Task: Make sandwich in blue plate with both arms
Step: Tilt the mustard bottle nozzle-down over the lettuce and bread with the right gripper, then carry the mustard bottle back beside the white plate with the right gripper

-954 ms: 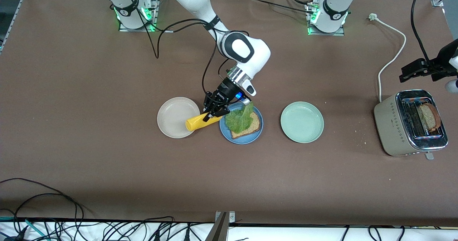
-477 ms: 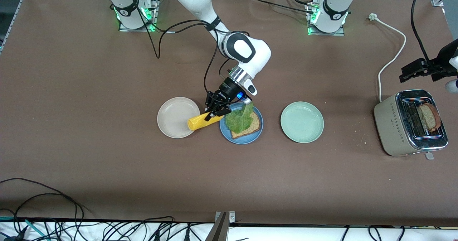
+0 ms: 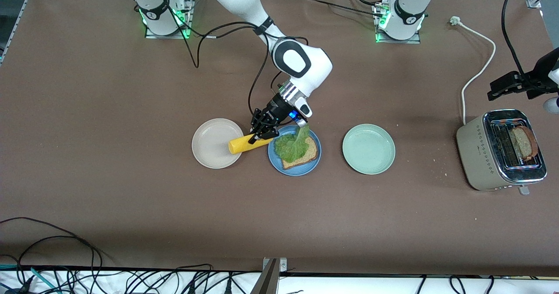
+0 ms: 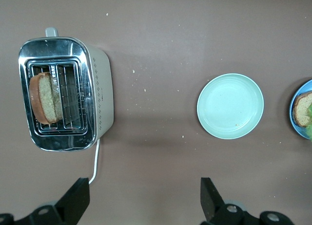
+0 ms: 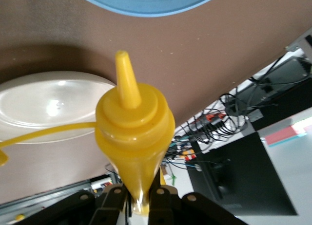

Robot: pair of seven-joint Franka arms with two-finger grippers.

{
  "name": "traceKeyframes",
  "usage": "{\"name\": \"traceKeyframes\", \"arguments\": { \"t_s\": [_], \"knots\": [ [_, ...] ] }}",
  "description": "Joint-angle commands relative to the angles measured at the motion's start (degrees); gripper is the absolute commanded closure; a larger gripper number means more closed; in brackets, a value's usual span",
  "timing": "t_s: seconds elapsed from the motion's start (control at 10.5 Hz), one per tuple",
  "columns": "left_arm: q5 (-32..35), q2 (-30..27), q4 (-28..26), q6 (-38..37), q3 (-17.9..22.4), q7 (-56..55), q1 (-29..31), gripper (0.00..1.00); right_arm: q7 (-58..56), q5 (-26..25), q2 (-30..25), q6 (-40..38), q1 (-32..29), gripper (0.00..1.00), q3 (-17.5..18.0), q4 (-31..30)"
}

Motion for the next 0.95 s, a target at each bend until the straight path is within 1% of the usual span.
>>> {"name": "traceKeyframes", "arguments": {
  "t_s": [0.0,0.1,0.19,0.38,0.76,0.86],
  "knots": [
    [1.0,0.5,1.3,-1.1,-0.3,0.7,0.4,0.0,0.0,9.6,-2.5,0.5,-3.1,0.85,-0.2,1.1],
    [1.0,0.4,1.3,-1.1,-0.3,0.7,0.4,0.0,-0.2,13.9,-3.4,1.6,-4.9,0.85,-0.3,1.1],
    [1.0,0.4,1.3,-1.1,-0.3,0.7,0.4,0.0,-0.7,18.5,-5.6,2.3,-7.3,0.85,0.1,1.1],
    [1.0,0.5,1.3,-1.1,-0.3,0.7,0.4,0.0,-1.9,29.0,-9.0,2.4,-12.1,0.85,0.4,1.1],
    [1.0,0.4,1.3,-1.1,-0.3,0.7,0.4,0.0,-15.4,54.2,-14.2,1.7,-22.9,0.85,0.1,0.9],
    [1.0,0.5,1.3,-1.1,-0.3,0.7,0.4,0.0,-19.4,57.5,-14.8,1.6,-25.1,0.85,0.1,0.7]
  ]
}}
